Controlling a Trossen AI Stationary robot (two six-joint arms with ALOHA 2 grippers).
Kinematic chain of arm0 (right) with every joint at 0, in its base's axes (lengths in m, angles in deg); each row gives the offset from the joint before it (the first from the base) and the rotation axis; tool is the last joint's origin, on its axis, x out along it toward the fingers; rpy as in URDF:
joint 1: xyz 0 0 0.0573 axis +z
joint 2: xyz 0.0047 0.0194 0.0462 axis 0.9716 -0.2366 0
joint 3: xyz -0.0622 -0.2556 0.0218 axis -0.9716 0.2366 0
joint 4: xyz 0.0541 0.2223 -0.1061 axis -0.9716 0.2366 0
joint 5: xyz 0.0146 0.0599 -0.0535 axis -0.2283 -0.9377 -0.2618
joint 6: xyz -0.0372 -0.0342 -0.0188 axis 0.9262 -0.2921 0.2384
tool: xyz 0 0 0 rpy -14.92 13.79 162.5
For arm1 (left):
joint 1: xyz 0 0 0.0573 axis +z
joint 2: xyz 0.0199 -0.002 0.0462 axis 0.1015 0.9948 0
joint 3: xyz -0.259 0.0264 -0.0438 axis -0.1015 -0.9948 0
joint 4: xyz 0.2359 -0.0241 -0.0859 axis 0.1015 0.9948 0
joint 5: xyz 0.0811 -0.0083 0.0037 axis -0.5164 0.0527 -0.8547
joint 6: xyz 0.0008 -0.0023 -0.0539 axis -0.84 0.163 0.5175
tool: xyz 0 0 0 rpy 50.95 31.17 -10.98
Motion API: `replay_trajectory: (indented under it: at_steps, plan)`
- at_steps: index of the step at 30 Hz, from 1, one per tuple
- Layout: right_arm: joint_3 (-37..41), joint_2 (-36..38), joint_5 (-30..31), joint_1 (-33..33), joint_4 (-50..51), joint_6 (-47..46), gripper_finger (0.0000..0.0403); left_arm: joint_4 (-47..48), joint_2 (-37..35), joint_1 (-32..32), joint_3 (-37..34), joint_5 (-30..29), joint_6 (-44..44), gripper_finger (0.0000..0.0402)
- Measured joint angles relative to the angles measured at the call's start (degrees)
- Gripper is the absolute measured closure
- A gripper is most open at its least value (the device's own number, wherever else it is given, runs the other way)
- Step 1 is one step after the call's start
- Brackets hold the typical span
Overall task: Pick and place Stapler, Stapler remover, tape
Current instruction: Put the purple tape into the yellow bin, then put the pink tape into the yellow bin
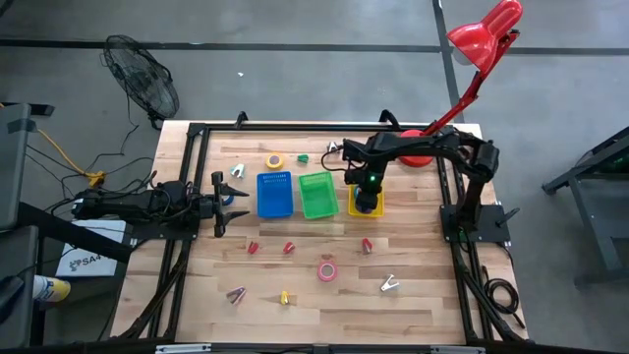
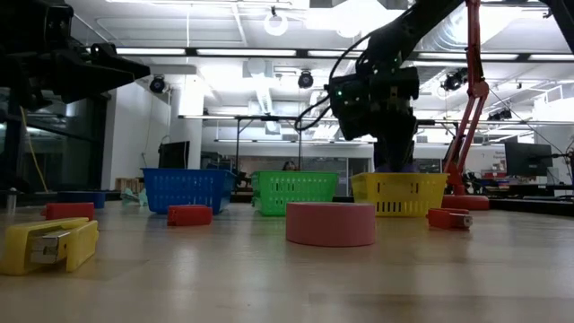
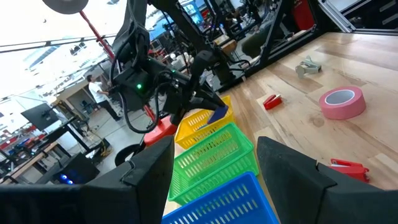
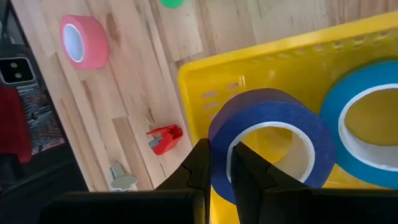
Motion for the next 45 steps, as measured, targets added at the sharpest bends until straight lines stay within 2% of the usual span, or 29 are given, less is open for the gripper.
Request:
replay_trajectory:
  at_steps: [3,13,21,26,36,40,45]
  plan:
    - [0.00,-0.01,0.19,-0.03,0.01,0.02,0.0375,-0.01,0.00,-0.01,-0.02,-0.02,0.00,0.0175]
    - [0.11,-0.01,7.41,-0.49,-0.27,-0.45,0.0374,0.00,0.01,0.00,-0.01,-0.02,-0.01,0.0175]
    - [0.11,-0.01,9.88,-0.34,-0.43,-2.05,0.0363,-0.02,0.00,-0.01,-0.01,-0.01,-0.02,0.0175]
    - [0.11,0.73,13.63,-0.16,-1.07,-3.26,0.0326,-0.01,0.01,-0.01,-0.02,-0.01,0.00,0.0175]
    - [-0.02,5.75,18.12,1.76,-1.17,-6.65,0.0213,-0.02,0.00,0.00,-0.02,0.00,0.00,0.0175]
    - [-0.02,9.67,18.54,4.61,-1.75,-7.93,0.0193,-0.02,0.00,-0.01,-0.02,0.00,-0.02,0.0175]
    - [-0.02,13.78,20.88,10.69,-3.14,-5.22,0.0192,0.00,0.01,0.00,-0.01,-0.01,-0.02,0.0175]
